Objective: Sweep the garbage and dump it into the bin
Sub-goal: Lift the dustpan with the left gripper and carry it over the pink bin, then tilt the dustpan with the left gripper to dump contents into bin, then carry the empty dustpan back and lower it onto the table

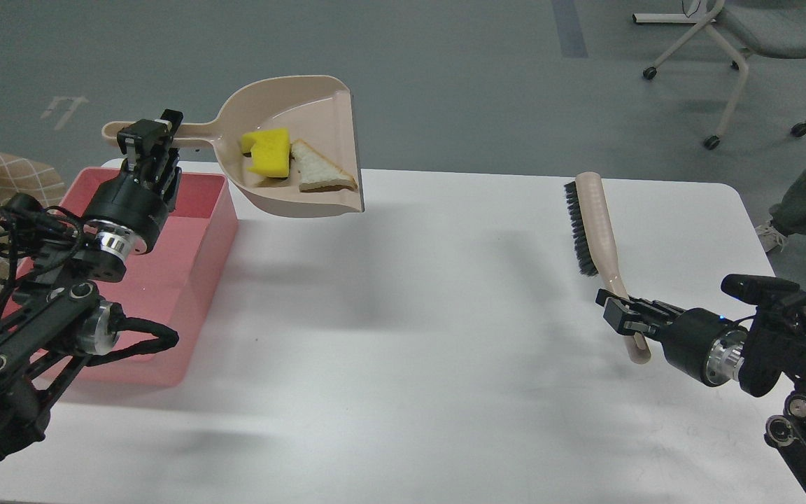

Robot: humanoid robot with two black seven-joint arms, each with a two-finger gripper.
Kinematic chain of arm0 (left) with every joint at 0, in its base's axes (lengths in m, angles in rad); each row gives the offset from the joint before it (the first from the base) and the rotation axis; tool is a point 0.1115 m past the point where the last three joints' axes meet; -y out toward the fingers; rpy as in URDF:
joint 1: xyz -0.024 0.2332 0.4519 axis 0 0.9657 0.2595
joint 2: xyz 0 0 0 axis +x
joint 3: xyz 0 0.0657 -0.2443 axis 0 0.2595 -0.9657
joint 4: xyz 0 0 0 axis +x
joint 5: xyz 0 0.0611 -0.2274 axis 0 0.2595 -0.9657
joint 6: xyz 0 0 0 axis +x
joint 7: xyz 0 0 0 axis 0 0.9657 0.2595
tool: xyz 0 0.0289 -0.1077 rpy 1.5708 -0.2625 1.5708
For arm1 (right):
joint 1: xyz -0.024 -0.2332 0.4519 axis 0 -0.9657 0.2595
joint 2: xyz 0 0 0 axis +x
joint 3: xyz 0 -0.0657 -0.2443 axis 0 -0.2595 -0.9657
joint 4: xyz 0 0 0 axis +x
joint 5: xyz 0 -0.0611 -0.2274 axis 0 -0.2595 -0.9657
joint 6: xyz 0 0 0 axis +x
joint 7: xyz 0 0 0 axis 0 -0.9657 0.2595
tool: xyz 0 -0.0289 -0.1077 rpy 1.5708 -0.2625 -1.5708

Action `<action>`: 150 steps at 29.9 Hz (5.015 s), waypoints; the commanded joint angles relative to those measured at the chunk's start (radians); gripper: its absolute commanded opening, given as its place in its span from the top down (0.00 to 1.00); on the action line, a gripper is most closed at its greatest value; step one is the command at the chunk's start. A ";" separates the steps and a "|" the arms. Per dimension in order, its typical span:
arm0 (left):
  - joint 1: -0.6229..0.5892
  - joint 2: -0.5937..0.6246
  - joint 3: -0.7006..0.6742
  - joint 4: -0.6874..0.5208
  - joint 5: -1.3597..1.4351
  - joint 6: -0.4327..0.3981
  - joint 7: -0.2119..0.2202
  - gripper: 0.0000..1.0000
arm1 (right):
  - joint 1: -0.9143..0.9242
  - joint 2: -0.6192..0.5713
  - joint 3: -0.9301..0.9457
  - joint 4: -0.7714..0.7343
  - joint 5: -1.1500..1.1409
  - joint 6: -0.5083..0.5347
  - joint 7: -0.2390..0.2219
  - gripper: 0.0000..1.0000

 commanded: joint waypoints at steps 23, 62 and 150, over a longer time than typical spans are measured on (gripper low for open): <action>0.165 0.230 -0.157 0.121 -0.036 -0.206 -0.087 0.97 | -0.001 -0.005 0.000 0.005 0.002 0.000 0.017 0.81; 0.202 0.563 -0.101 0.374 0.124 -0.316 -0.197 0.96 | 0.010 -0.019 0.003 -0.006 0.034 0.000 0.061 0.80; -0.022 -0.199 0.267 0.044 0.290 -0.066 -0.107 0.92 | -0.196 -0.174 0.126 0.035 0.146 0.000 0.063 0.85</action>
